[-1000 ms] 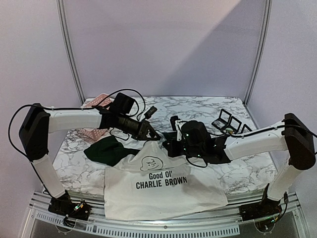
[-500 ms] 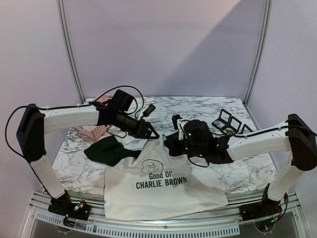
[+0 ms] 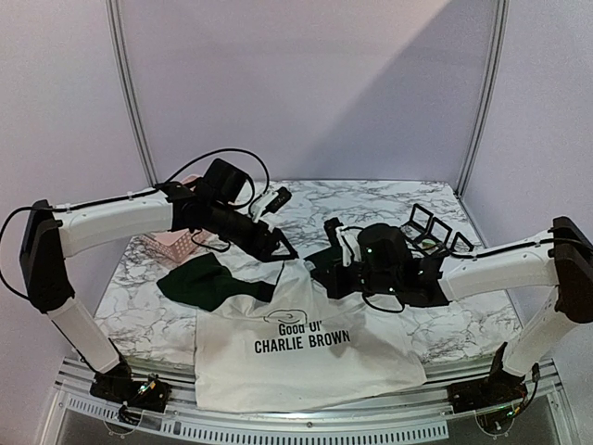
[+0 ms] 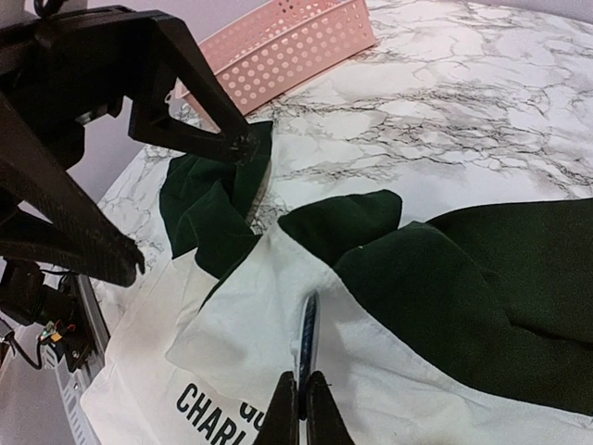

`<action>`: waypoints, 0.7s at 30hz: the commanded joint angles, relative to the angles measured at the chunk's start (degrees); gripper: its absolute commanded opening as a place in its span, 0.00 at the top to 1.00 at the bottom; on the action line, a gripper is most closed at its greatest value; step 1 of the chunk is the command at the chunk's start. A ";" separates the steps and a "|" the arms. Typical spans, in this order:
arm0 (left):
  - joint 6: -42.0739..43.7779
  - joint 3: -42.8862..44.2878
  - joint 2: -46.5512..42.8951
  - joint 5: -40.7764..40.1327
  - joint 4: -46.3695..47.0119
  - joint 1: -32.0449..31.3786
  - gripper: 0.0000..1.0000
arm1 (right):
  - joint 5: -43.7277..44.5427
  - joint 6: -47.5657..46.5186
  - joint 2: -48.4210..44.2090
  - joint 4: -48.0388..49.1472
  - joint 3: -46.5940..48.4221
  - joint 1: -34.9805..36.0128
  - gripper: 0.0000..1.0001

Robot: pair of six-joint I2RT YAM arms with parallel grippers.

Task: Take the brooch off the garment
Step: Pick up the brooch from the crumpled clothing, then pass from the right arm to the left

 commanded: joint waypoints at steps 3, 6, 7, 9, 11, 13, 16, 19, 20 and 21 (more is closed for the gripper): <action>6.67 1.64 0.63 5.28 -4.76 -0.38 0.19 | -10.37 -3.52 -2.90 3.51 -2.55 -2.63 1.00; 7.06 1.65 1.54 7.26 -4.73 -0.64 0.19 | -14.48 -4.31 -3.86 4.72 -3.47 -4.07 1.00; 7.22 1.56 1.83 7.45 -4.79 -0.73 0.18 | -15.72 -4.46 -4.08 4.92 -3.65 -4.54 1.00; 7.50 1.48 2.12 7.28 -4.96 -0.85 0.18 | -18.79 -4.93 -4.57 5.70 -4.17 -5.40 1.00; 7.70 1.36 3.13 9.07 -4.99 -1.47 0.18 | -26.24 -5.04 -5.00 7.38 -5.12 -7.53 1.00; 8.13 1.45 3.61 9.26 -5.25 -2.24 0.18 | -30.92 -4.55 -4.40 7.61 -4.93 -8.96 1.00; 8.75 1.46 3.92 8.37 -5.72 -3.33 0.18 | -33.93 -4.20 -3.54 7.56 -4.62 -9.53 1.00; 8.75 1.81 4.59 8.52 -6.54 -3.88 0.19 | -35.29 -3.93 -3.25 8.20 -4.86 -9.71 1.00; 8.75 2.11 4.99 8.47 -7.07 -4.05 0.20 | -35.85 -3.81 -3.18 8.29 -4.87 -9.91 1.00; 8.75 2.46 5.36 8.49 -7.62 -4.17 0.21 | -36.49 -3.73 -3.10 8.38 -4.79 -10.09 1.00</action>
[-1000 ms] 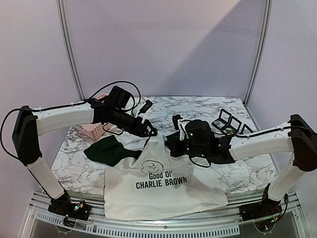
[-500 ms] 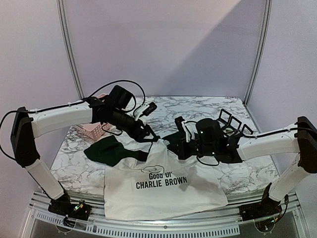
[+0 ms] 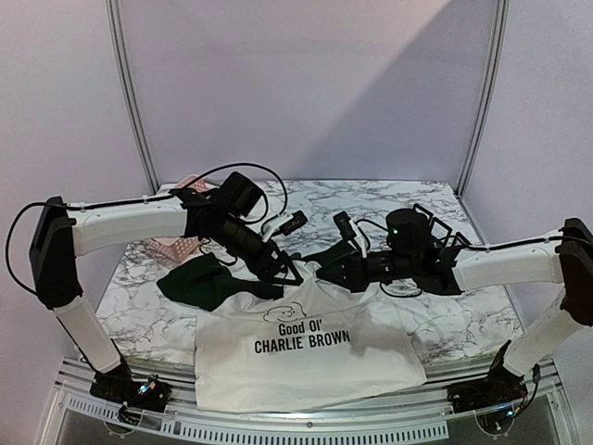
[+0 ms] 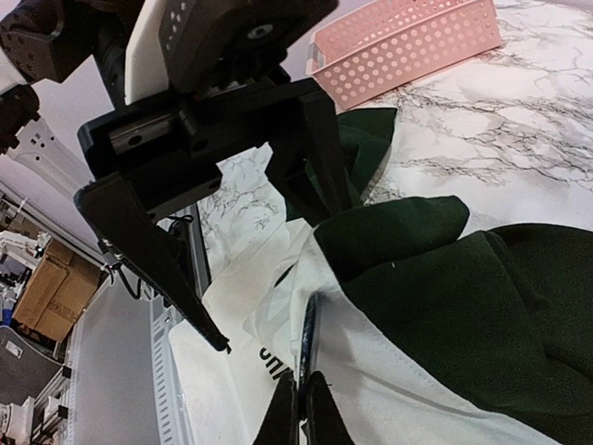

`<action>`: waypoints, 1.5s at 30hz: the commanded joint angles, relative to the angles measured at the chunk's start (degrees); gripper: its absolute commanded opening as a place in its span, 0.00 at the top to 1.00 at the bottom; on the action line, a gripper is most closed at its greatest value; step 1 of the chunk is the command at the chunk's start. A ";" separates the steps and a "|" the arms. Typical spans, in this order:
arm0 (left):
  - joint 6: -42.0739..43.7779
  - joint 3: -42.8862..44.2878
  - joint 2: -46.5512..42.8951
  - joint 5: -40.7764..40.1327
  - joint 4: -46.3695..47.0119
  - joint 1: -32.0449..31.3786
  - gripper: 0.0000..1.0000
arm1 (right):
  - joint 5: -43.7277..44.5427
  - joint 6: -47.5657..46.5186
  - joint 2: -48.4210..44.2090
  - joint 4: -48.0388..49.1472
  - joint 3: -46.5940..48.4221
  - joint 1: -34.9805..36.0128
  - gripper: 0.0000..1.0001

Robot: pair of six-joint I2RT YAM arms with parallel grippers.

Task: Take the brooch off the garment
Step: Pass from the right arm to the left

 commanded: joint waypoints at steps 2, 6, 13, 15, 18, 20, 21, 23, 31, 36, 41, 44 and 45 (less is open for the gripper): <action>1.15 2.53 2.65 1.20 -3.21 -1.25 0.24 | -7.00 0.28 0.55 2.66 -0.56 -0.80 1.00; 1.15 2.69 3.14 2.19 -3.39 -2.12 0.29 | -9.71 0.30 1.45 1.81 0.66 -1.38 1.00; 2.32 2.94 2.33 3.04 -3.63 -2.37 0.38 | -11.10 -0.15 3.25 0.84 1.60 -1.50 1.00; 2.29 3.04 2.34 3.50 -3.70 -2.37 0.42 | -11.26 -0.19 3.45 0.74 1.74 -1.54 1.00; 2.03 3.11 2.57 4.75 -3.63 -2.37 0.51 | -11.38 -0.28 3.63 0.66 1.96 -1.64 1.00; 2.07 3.37 2.91 5.00 -3.96 -2.45 0.54 | -11.57 -0.26 3.64 0.64 2.09 -1.64 1.00; 2.03 3.51 2.98 5.20 -4.13 -2.50 0.55 | -11.74 -0.32 3.70 0.64 2.20 -1.59 1.00; 2.16 3.57 3.16 5.72 -4.22 -2.62 0.56 | -12.12 -0.33 3.93 0.51 2.52 -1.65 1.00; 2.30 3.57 3.19 6.12 -4.15 -2.88 0.59 | -14.36 -0.90 5.08 -0.49 3.49 -1.66 1.00; 2.52 3.70 3.39 6.81 -4.40 -2.90 0.79 | -14.45 -1.21 5.61 -1.08 3.55 -1.63 1.00; 2.98 4.24 4.00 7.45 -5.40 -2.90 0.96 | -13.50 -1.21 5.68 -0.90 3.34 -1.65 1.00; 3.18 4.51 4.28 7.84 -5.91 -2.99 1.00 | -12.54 -1.21 4.93 -0.48 2.96 -1.62 0.98; 3.23 4.53 4.36 8.04 -5.93 -2.99 1.00 | -12.28 -1.29 4.75 -0.42 2.87 -1.60 0.98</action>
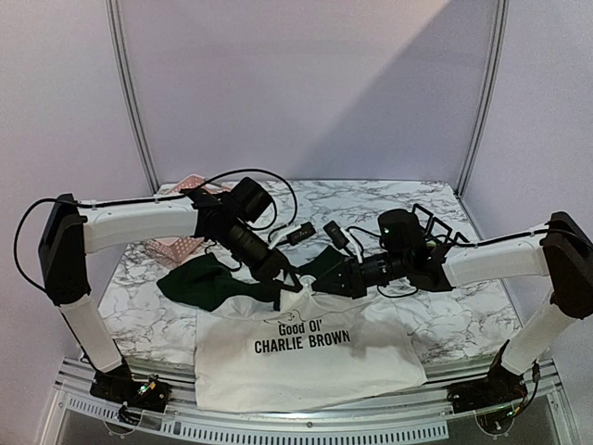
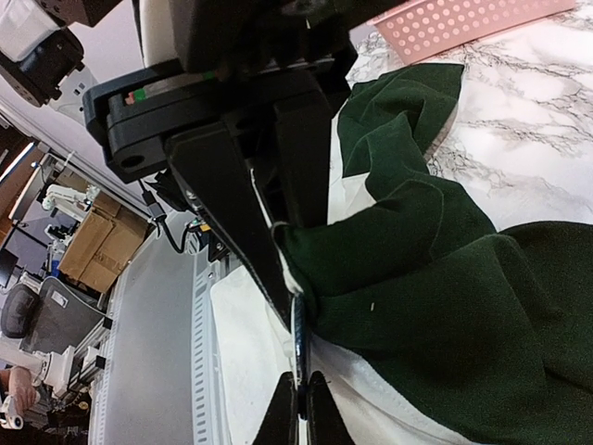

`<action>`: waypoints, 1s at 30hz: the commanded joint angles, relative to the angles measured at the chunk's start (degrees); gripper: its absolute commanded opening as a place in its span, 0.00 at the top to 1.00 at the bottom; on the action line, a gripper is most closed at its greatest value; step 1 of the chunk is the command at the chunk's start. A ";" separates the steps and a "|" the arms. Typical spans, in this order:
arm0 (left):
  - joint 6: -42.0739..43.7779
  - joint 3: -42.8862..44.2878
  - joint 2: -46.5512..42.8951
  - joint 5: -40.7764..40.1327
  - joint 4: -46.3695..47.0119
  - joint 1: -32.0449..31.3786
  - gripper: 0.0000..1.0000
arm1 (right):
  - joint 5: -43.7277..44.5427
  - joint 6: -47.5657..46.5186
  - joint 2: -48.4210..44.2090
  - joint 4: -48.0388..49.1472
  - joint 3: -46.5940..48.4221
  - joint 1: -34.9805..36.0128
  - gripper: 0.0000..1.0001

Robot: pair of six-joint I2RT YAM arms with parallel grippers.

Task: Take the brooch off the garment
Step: Pass from the right arm to the left

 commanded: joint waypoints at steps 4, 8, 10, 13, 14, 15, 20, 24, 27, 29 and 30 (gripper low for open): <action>1.18 1.72 1.13 2.83 -0.32 -1.31 1.00 | 2.07 -0.12 -0.76 0.74 0.44 -0.18 0.98; 1.20 1.72 1.07 3.03 -0.32 -1.40 1.00 | 2.37 0.10 -0.87 1.14 0.25 -0.16 0.84; 1.17 1.80 0.94 2.84 -0.32 -1.40 1.00 | 3.09 0.51 -1.31 2.89 -0.90 -0.15 0.77; 1.10 1.83 0.68 2.76 -0.15 -1.31 1.00 | 5.24 1.70 -3.94 6.38 -3.71 -0.17 0.65; 0.99 1.81 0.55 2.93 -0.02 -1.31 1.00 | 6.11 2.33 -4.67 7.52 -4.70 -0.18 0.61; 0.90 1.81 0.42 2.99 0.16 -1.31 1.00 | 6.87 2.80 -5.80 8.64 -5.61 -0.16 0.58; -0.07 1.55 -0.34 3.66 1.26 -1.22 1.00 | 7.57 6.72 -8.03 14.90 -10.02 -0.11 0.50; -0.70 1.58 -0.40 4.91 1.98 -1.01 1.00 | 7.81 8.41 -7.52 16.24 -10.51 0.98 0.46; -1.65 1.45 -0.16 6.23 2.43 -0.74 1.00 | 7.34 8.27 -6.19 17.06 -10.53 1.93 0.46; -1.96 1.45 -0.30 6.48 2.51 -0.69 1.00 | 6.73 9.03 -5.31 18.60 -10.78 2.03 0.46; -1.92 1.45 -0.34 6.57 2.55 -0.69 1.00 | 6.58 9.45 -4.98 19.69 -11.01 2.09 0.46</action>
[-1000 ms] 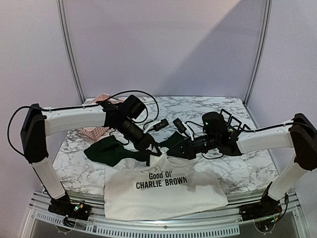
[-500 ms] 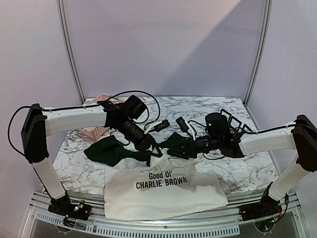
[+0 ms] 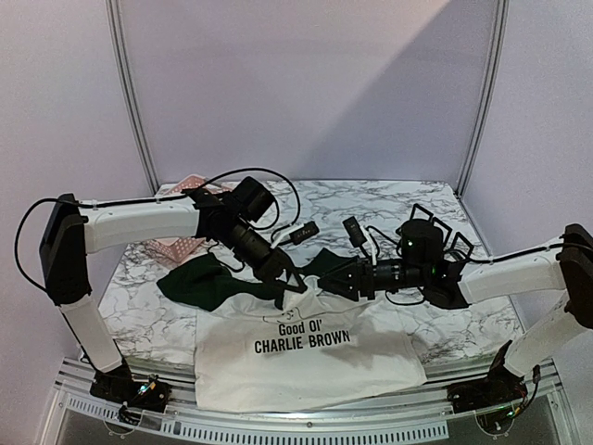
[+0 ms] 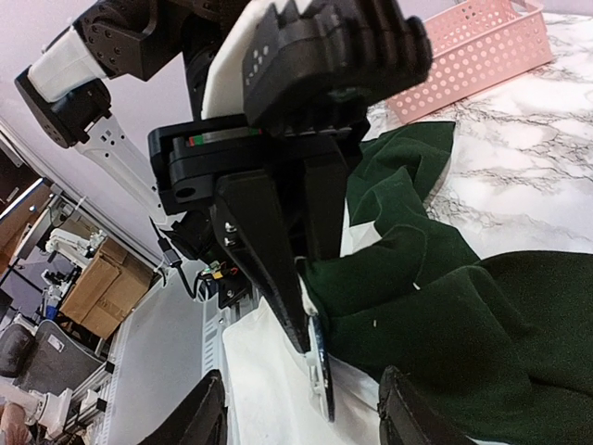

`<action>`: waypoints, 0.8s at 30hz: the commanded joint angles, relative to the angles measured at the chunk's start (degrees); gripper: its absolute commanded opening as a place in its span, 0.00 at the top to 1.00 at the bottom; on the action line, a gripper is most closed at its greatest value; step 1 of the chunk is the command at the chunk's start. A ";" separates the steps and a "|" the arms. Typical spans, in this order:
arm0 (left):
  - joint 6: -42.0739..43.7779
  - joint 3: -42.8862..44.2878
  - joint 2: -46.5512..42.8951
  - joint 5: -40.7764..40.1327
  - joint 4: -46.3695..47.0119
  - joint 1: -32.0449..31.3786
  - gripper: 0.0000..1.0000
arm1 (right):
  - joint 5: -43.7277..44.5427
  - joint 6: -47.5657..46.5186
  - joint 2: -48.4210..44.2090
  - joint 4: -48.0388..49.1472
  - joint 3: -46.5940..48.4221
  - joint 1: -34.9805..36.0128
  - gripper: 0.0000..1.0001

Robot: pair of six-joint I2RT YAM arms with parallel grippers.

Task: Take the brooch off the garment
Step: Pass from the right arm to the left, then open the brooch with the crumpled clothing.

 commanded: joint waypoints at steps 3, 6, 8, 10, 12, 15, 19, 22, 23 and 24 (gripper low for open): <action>-1.04 0.86 -0.74 2.91 1.81 -0.10 1.00 | -0.60 2.79 2.72 5.30 -0.90 0.62 0.48; -1.23 0.90 -0.77 2.95 1.86 0.03 1.00 | -0.88 3.07 3.78 5.98 -0.78 0.71 0.54; -1.33 0.87 -0.77 2.91 1.95 0.07 1.00 | -0.91 3.19 4.24 6.06 -0.70 0.81 0.57; -1.41 0.86 -0.77 2.96 1.95 0.16 1.00 | -0.89 3.07 4.72 5.90 -0.56 0.90 0.59; -1.42 0.86 -0.81 3.05 2.07 0.21 1.00 | -0.98 3.13 5.04 5.89 -0.52 1.06 0.61; -1.49 0.86 -0.92 2.92 2.17 0.25 1.00 | -0.97 3.12 5.51 5.65 -0.44 1.19 0.65; -1.59 0.81 -0.82 3.03 2.16 0.29 1.00 | -1.06 3.20 6.09 5.82 -0.43 1.21 0.69; -1.59 0.81 -0.90 3.01 2.16 0.31 1.00 | -1.14 3.48 6.39 6.44 -0.52 1.20 0.72; -1.58 0.86 -0.85 3.00 2.17 0.34 1.00 | -1.21 3.59 6.65 6.64 -0.52 1.23 0.74; -1.57 0.86 -0.83 3.02 2.17 0.33 1.00 | -1.32 3.71 6.78 6.98 -0.58 1.22 0.75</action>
